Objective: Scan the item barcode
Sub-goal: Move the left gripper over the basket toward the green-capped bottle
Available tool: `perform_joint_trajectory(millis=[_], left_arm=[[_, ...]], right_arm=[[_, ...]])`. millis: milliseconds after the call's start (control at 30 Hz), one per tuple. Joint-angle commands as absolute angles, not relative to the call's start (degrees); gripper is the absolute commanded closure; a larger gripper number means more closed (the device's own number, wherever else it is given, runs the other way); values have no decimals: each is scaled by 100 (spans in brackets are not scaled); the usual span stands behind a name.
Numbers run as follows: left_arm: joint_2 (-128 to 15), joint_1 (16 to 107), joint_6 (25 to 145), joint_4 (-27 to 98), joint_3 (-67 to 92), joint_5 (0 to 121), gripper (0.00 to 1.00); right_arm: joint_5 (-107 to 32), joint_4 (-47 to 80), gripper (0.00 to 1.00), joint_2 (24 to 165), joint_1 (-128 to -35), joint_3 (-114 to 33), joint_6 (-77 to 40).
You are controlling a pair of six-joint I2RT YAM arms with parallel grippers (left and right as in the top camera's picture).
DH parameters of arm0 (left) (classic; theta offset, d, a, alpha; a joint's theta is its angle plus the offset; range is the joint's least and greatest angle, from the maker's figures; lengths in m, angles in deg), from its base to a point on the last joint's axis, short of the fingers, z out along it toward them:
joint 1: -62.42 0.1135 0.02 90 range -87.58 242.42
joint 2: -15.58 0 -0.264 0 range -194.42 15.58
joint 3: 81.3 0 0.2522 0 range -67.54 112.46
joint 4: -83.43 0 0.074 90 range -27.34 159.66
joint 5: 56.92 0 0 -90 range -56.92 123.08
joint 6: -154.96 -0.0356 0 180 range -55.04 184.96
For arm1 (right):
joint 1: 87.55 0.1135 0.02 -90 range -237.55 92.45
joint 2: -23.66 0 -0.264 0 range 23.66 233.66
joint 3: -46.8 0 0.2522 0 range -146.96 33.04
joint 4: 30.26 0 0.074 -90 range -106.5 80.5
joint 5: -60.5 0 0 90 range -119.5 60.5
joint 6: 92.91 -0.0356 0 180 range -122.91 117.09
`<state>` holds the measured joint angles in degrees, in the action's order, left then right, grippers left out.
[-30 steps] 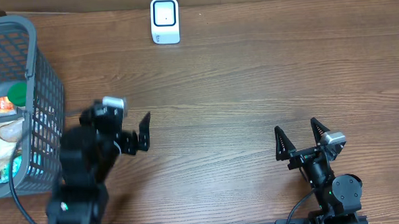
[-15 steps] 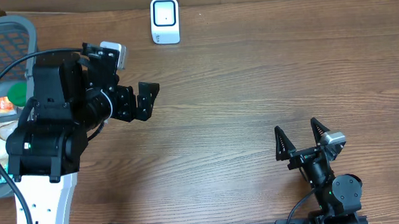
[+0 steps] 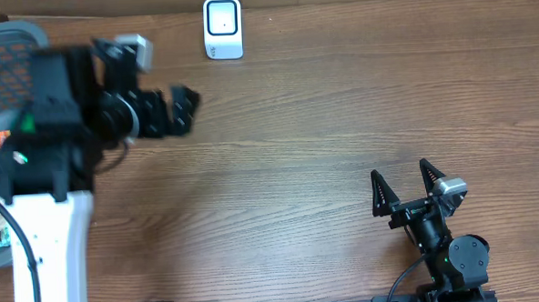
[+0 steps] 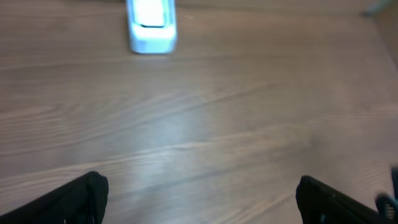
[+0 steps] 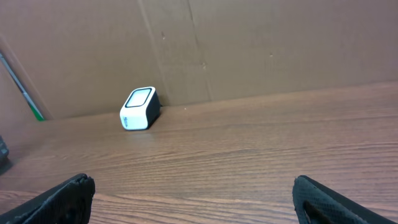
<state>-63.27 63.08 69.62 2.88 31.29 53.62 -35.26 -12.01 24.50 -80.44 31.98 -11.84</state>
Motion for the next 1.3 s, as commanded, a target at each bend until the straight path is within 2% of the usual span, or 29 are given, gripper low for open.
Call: perform_joint_trajectory(millis=[0,200,400,667,833,1267], left_arm=[[-6989,6853,7187,-108,4397,4997,0],[-8003,7797,7450,-787,6171,3945,0],[-8336,8614,7804,-814,6259,2960,0],[-8906,9421,8088,-857,5806,2951,0],[-9171,9779,7924,-387,5142,3124,0],[-9776,9823,6934,1127,3938,3565,0]], right_arm=[[-3517,-1227,0,2384,-8087,3257,-1182],[-3515,-1227,0,2384,-8087,3257,-1182],[-3517,-1227,0,2384,-8087,3257,-1182],[-3517,-1227,0,2384,-8087,3257,-1182],[-3517,-1227,0,2384,-8087,3257,-1182],[-3515,-1227,0,2384,-8087,3257,-1182]])
